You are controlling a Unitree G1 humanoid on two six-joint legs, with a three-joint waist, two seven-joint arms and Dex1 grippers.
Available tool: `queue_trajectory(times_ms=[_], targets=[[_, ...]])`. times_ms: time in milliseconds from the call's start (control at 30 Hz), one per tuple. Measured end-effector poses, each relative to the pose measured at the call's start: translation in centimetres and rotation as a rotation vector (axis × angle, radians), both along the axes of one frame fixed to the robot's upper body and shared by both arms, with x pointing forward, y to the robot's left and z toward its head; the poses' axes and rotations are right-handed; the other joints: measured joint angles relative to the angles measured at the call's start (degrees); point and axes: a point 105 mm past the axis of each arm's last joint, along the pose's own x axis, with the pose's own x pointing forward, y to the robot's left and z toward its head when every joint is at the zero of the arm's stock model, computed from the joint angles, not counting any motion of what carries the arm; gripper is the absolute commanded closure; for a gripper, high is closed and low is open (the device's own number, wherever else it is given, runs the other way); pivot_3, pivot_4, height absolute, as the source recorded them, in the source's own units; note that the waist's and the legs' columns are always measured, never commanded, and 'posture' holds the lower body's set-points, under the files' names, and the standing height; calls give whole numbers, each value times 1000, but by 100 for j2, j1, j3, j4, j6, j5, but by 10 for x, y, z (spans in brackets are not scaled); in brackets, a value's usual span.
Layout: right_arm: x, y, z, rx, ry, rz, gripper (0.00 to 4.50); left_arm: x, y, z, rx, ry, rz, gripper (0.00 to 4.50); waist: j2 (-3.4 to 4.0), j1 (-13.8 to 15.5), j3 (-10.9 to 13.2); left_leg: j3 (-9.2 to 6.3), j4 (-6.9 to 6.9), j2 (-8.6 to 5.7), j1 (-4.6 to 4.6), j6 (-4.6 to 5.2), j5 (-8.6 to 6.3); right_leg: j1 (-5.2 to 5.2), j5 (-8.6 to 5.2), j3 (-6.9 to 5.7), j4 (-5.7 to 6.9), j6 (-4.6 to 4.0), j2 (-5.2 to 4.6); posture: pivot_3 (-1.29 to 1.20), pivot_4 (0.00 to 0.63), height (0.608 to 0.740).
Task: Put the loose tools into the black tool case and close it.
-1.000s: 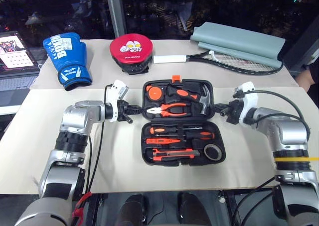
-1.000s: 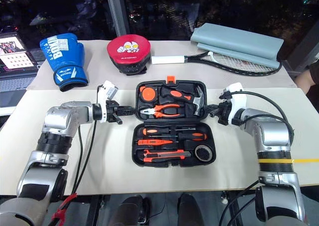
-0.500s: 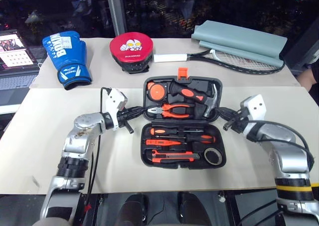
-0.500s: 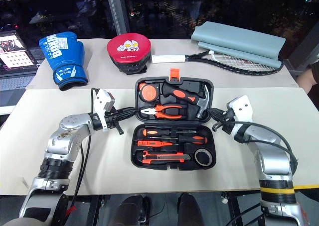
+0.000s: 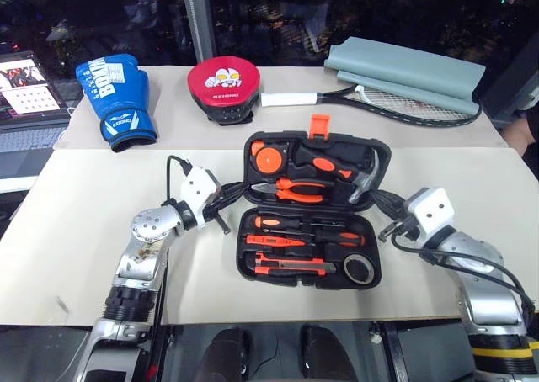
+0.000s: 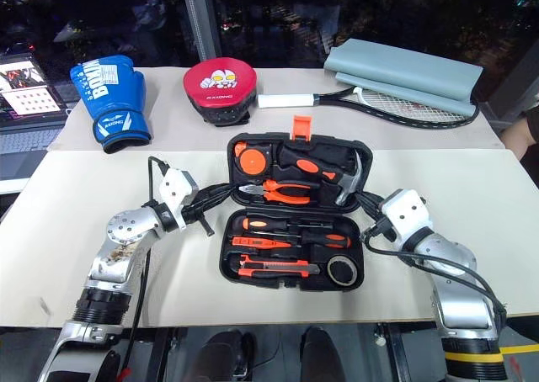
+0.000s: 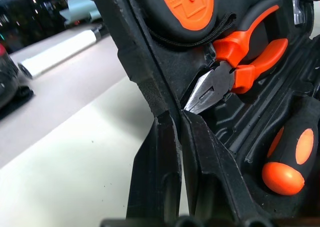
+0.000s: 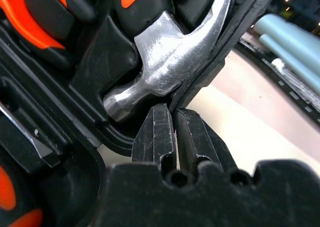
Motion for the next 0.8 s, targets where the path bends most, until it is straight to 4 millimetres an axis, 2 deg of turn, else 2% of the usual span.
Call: queue_trajectory(times_ms=[167,367,433,467,500,600,633,700,800], targets=[[-14,4,-7,-131,-76,27,4473,-6,5,-7,53,-84,-3,4500,0,-8,0,3,-8,9,71,2,-1,75,-3,-3,-29,-3,5,0,150,736],[-26,5,-14,-245,-137,71,4473,-11,9,-13,77,-135,-2,4500,1,-22,-1,8,-7,27,90,1,-1,94,1,-3,-30,-10,19,0,150,736],[-30,5,-17,-251,-138,81,3697,-12,10,-14,84,-133,-5,4500,1,-20,-3,8,-7,31,98,1,-1,102,0,-3,-29,-13,22,0,150,736],[-34,4,-21,-255,-120,90,3526,-13,10,-15,83,-129,-6,4500,2,-19,-4,8,-8,32,102,1,-1,108,-1,-3,-30,-13,22,0,150,736],[-38,4,-22,-262,-108,102,3361,-14,11,-16,83,-127,-9,4146,2,-21,-4,9,-8,33,108,1,-1,115,-1,-3,-31,-13,22,0,150,736],[-57,9,-27,-269,-52,169,2247,-22,17,-22,99,-89,-17,3173,3,-31,-5,9,-25,46,140,6,-7,155,-5,-9,-58,-16,25,0,150,736],[-67,10,-30,-267,-9,195,1797,-25,23,-26,111,-60,-10,2780,3,-35,-5,9,-27,49,140,6,-10,156,-9,-12,-61,-16,26,0,150,736],[-84,8,-30,-244,63,212,1204,-32,41,-33,130,-7,22,2133,5,-52,-4,8,-28,52,135,6,-13,151,-11,-11,-62,-15,25,0,150,736],[-106,-5,-17,-191,176,191,98,-38,70,-21,155,-6,84,1052,4,-42,-3,5,-25,56,136,5,-15,159,-13,-15,-71,-13,15,0,150,736]])
